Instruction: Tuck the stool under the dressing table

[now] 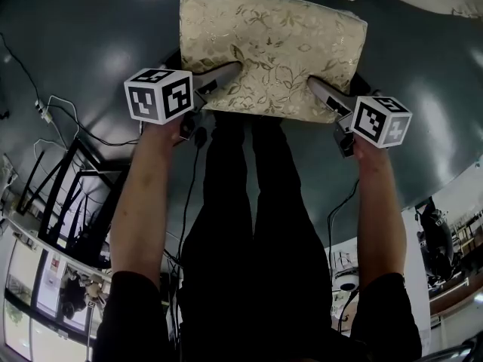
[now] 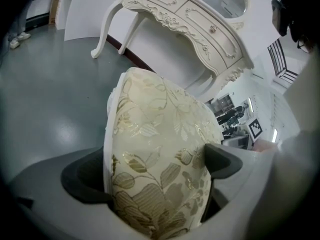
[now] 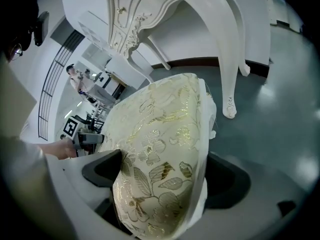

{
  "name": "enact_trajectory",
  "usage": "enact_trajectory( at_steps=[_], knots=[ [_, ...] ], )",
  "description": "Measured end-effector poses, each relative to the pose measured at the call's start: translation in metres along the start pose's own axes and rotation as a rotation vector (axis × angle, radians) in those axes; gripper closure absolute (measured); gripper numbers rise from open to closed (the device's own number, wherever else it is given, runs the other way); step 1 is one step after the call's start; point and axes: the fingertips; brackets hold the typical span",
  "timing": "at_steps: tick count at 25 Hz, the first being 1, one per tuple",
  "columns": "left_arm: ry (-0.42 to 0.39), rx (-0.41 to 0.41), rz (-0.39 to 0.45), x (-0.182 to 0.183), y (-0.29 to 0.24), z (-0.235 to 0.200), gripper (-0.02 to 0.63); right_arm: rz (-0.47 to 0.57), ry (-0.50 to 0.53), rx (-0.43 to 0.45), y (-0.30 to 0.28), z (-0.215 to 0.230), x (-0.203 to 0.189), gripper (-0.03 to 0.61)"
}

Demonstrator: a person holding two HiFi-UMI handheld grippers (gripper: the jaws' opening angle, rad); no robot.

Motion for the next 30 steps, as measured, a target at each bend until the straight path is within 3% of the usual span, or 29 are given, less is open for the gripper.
enact_trajectory(
  at_steps=[12, 24, 30],
  knots=[
    [-0.037, 0.049, 0.021, 0.002, 0.008, 0.002, 0.025, 0.059, -0.004, 0.051, -0.005, 0.000, -0.001, 0.084],
    [-0.209, 0.065, 0.049, 0.024, 0.016, 0.014, 0.025, 0.231, -0.051, 0.077, 0.000, -0.003, -0.011, 0.083],
    [-0.112, 0.050, 0.073, 0.015, 0.011, 0.007, 0.025, 0.130, -0.010, 0.049, -0.001, -0.002, 0.001, 0.083]
  ],
)
Point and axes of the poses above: the fingertips, and each gripper's own axes: y backward along the fingers, z to its right, x out of its top, and after that the axes turned 6 degrees about z, right-handed
